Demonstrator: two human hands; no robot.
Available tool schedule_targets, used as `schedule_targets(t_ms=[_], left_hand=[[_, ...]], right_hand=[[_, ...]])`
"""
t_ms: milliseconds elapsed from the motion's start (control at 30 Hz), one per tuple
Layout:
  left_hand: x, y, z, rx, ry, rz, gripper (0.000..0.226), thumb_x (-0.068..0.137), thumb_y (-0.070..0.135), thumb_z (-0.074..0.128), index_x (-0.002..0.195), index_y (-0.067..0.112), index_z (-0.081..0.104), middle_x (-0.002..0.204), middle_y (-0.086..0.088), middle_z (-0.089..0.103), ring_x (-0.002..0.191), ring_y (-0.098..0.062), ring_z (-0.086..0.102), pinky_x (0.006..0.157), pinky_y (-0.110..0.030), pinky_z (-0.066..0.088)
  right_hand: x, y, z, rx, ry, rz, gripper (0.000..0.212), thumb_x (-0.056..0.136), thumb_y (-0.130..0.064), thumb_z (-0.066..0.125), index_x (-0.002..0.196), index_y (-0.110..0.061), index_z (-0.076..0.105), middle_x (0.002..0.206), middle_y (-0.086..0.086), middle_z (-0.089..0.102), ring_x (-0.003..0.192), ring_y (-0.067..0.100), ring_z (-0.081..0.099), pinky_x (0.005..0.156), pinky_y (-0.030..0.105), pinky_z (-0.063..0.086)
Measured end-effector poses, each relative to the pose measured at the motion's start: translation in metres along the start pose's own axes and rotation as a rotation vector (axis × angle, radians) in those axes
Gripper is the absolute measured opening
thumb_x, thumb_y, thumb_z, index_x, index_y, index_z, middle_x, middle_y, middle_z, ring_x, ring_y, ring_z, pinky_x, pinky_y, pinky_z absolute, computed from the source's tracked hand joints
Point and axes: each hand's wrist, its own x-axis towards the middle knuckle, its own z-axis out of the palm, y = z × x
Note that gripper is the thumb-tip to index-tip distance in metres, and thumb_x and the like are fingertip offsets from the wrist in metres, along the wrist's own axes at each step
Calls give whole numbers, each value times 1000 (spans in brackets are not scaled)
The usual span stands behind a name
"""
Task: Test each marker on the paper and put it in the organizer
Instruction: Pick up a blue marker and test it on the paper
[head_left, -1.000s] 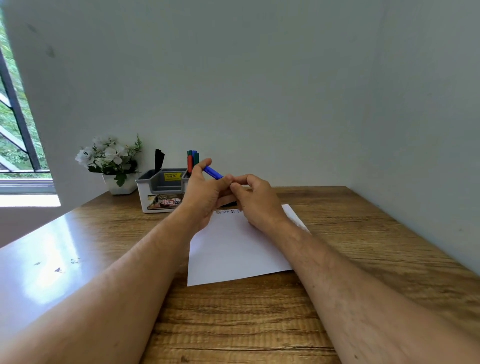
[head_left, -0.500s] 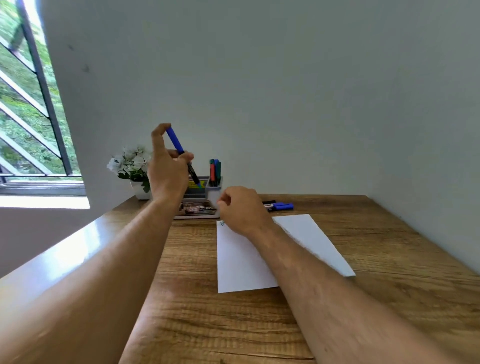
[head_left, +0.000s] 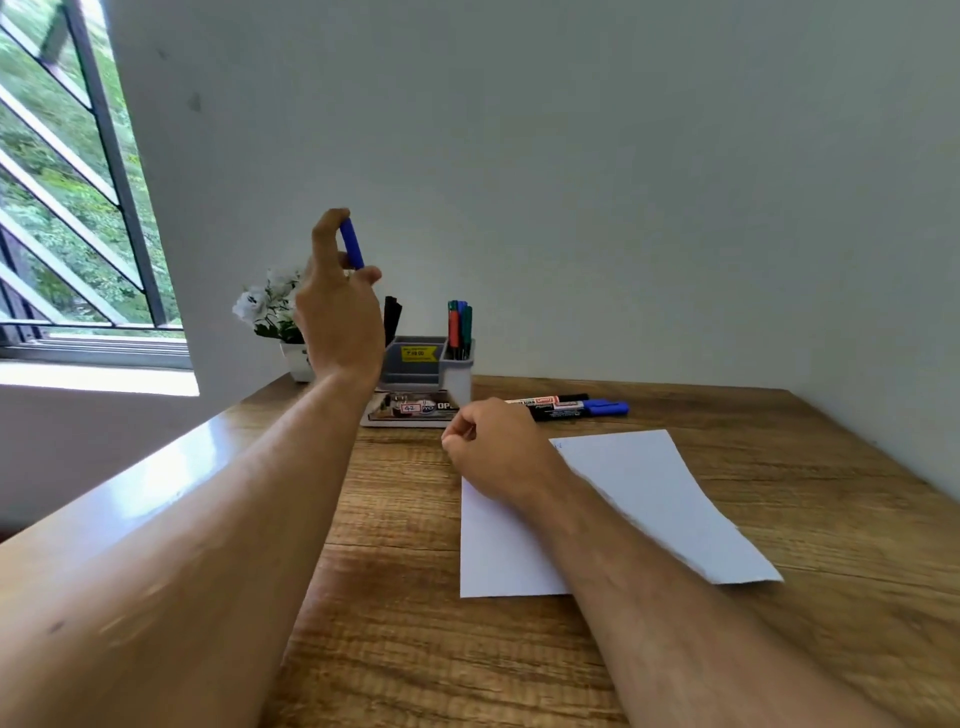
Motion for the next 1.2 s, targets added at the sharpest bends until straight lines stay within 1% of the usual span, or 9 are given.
schedule_targets(t_ms=[133, 200, 400, 500, 567, 733, 833, 1033, 1200], left_hand=[[-2, -10, 3, 28, -35, -44, 60, 92, -1, 57, 129, 44, 42, 91, 4, 62, 73, 7, 58, 76, -26, 53], [-7, -16, 4, 47, -85, -99, 56, 94, 1, 56, 128, 44, 42, 92, 2, 66, 72, 5, 62, 72, -22, 52], [-19, -32, 9, 321, -223, -99, 51, 90, 16, 67, 133, 36, 47, 84, 5, 69, 69, -4, 54, 61, -16, 28], [-17, -30, 11, 390, -256, -53, 42, 92, 29, 65, 132, 32, 51, 95, -7, 72, 87, -26, 66, 67, -31, 43], [-15, -29, 12, 463, -288, 5, 30, 94, 30, 61, 123, 22, 57, 97, -13, 70, 91, -34, 66, 65, -35, 44], [-16, -29, 14, 556, -408, -4, 25, 95, 33, 61, 105, 10, 57, 91, -16, 67, 87, -35, 66, 68, -40, 53], [-19, -24, 11, 550, -394, 7, 22, 97, 30, 59, 101, 9, 58, 90, -14, 68, 87, -33, 66, 63, -35, 44], [-35, 3, 0, 612, -380, 404, 41, 95, 14, 61, 134, 6, 49, 97, -15, 73, 82, -31, 73, 68, -42, 58], [-62, 39, 9, 532, -516, 538, 39, 91, 7, 59, 128, 17, 61, 106, -3, 74, 92, -21, 71, 73, -33, 55]], right_hand=[[0, 1, -2, -7, 1, -12, 11, 94, -18, 60, 96, -18, 71, 98, 0, 69, 86, 11, 60, 69, 24, 43], [0, 1, -2, -16, 3, -17, 11, 94, -18, 60, 95, -17, 72, 98, 0, 69, 85, 10, 59, 69, 24, 43], [3, 3, -1, -16, 3, -13, 13, 94, -18, 61, 99, -16, 73, 101, 1, 70, 88, 11, 59, 74, 25, 45], [4, 3, -1, -15, 0, -11, 14, 95, -18, 61, 101, -15, 74, 102, 1, 71, 90, 11, 60, 75, 25, 46], [5, 3, -1, -20, -1, -11, 15, 95, -18, 61, 102, -15, 73, 104, 2, 71, 91, 12, 61, 76, 25, 47], [5, 5, -1, -23, 18, -16, 16, 95, -19, 61, 104, -15, 74, 104, 2, 71, 89, 12, 60, 77, 25, 47], [5, 6, -3, -5, 63, -23, 16, 96, -22, 62, 103, -15, 74, 103, 1, 71, 92, 12, 62, 82, 29, 52], [1, 11, -19, 44, 245, -21, 15, 96, -20, 61, 96, -15, 74, 93, 0, 71, 84, 9, 63, 74, 24, 49], [-6, 14, -46, 51, 381, -42, 15, 92, -17, 62, 92, -14, 76, 87, -1, 73, 75, 6, 63, 62, 14, 42]])
